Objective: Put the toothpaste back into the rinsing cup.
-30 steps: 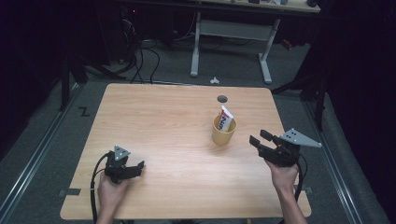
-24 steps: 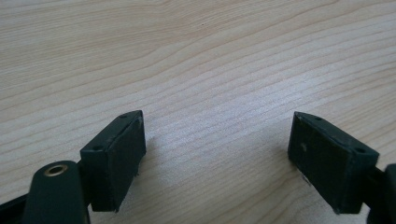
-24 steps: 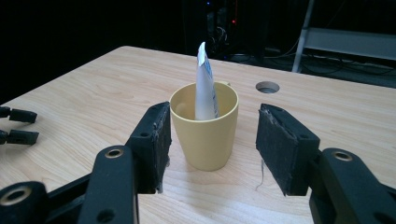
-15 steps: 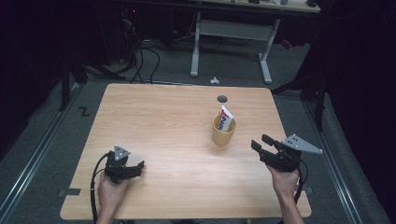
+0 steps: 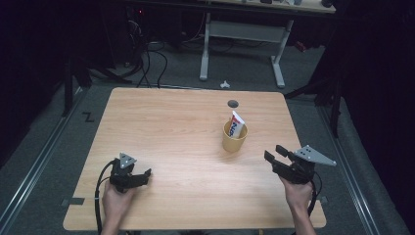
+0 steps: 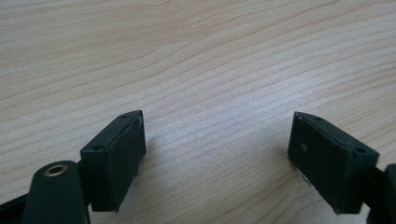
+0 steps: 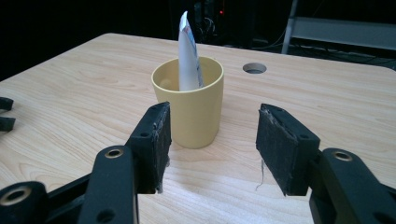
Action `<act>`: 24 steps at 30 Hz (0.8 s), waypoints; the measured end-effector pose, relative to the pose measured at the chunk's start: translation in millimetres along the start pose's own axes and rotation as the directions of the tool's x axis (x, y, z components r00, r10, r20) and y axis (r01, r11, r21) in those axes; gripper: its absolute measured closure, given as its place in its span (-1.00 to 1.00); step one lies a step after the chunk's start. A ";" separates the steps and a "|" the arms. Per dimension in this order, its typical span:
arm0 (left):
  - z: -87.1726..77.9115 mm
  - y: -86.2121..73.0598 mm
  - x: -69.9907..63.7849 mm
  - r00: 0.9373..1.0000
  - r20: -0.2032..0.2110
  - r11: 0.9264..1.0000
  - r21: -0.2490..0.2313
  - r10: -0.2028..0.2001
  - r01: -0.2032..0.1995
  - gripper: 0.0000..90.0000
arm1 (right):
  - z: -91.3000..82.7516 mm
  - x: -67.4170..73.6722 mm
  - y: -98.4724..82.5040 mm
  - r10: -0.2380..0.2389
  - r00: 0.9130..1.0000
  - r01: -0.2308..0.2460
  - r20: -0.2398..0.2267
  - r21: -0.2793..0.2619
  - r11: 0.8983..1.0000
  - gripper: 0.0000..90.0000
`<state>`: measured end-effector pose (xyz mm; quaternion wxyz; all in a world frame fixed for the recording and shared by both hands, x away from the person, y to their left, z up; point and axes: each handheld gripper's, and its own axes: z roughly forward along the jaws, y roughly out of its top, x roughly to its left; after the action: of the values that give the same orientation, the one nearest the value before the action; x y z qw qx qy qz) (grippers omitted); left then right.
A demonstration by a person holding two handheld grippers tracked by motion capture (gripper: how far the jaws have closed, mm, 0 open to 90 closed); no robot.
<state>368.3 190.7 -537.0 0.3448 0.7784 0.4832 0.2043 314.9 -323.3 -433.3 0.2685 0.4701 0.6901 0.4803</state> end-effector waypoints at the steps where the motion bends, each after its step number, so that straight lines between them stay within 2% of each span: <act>1: 0.0 0.0 0.1 1.000 0.000 1.000 0.001 0.001 -0.001 -0.57 | 0.3 0.1 -1.0 0.002 1.000 -0.002 0.004 0.004 1.000 0.01; 24: 0.0 0.0 0.0 1.000 0.000 1.000 0.001 0.001 -0.001 -0.57 | 14.0 -5.0 -17.9 0.002 0.999 -0.004 0.047 0.050 0.999 0.01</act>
<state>368.2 190.8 -537.0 0.3444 0.7787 0.4830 0.2044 321.5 -323.8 -455.6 0.2719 0.4888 0.6946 0.4523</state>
